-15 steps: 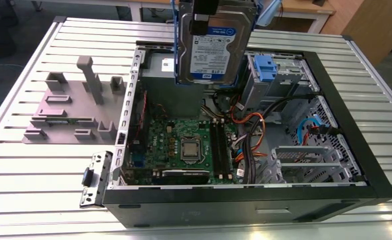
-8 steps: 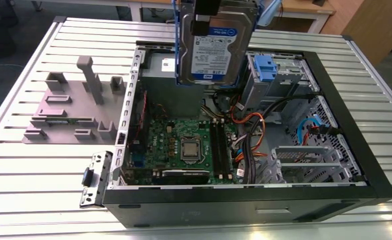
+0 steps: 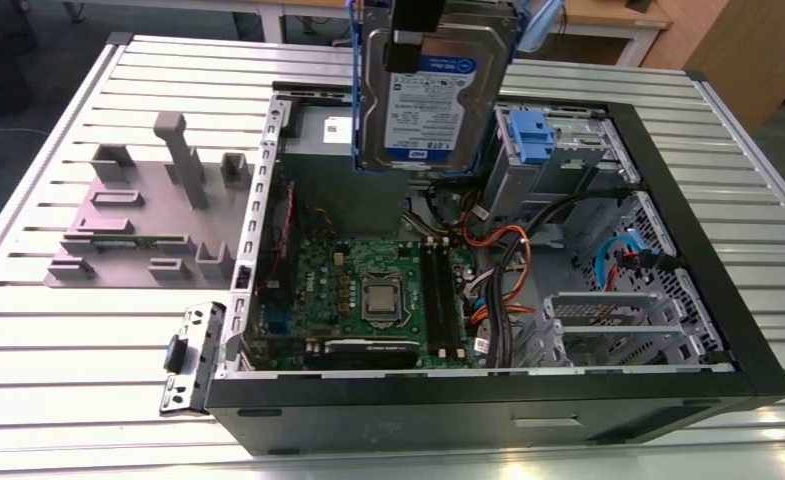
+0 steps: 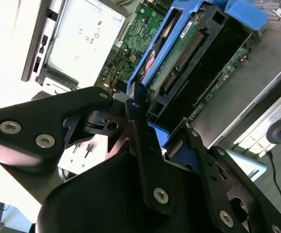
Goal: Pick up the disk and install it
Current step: 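Pick up the disk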
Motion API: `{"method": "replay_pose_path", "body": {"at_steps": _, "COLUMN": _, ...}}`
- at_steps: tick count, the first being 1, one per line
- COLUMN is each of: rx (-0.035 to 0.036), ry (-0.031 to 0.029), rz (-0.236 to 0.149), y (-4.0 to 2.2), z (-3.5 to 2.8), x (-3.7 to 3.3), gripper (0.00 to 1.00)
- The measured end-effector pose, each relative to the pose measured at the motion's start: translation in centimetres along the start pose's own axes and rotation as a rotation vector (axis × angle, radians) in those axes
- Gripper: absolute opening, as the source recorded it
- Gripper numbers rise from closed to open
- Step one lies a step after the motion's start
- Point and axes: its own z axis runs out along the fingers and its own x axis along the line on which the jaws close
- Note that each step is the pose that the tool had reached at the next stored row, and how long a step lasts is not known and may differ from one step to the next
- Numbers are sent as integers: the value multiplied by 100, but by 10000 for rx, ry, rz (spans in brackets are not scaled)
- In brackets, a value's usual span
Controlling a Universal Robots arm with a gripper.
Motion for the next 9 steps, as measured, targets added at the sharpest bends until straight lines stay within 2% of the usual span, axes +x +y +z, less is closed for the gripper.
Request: {"method": "replay_pose_path", "body": {"at_steps": 9, "rx": 0, "ry": 6, "rz": 0, "y": -14, "z": 2, "x": 12, "gripper": 36}}
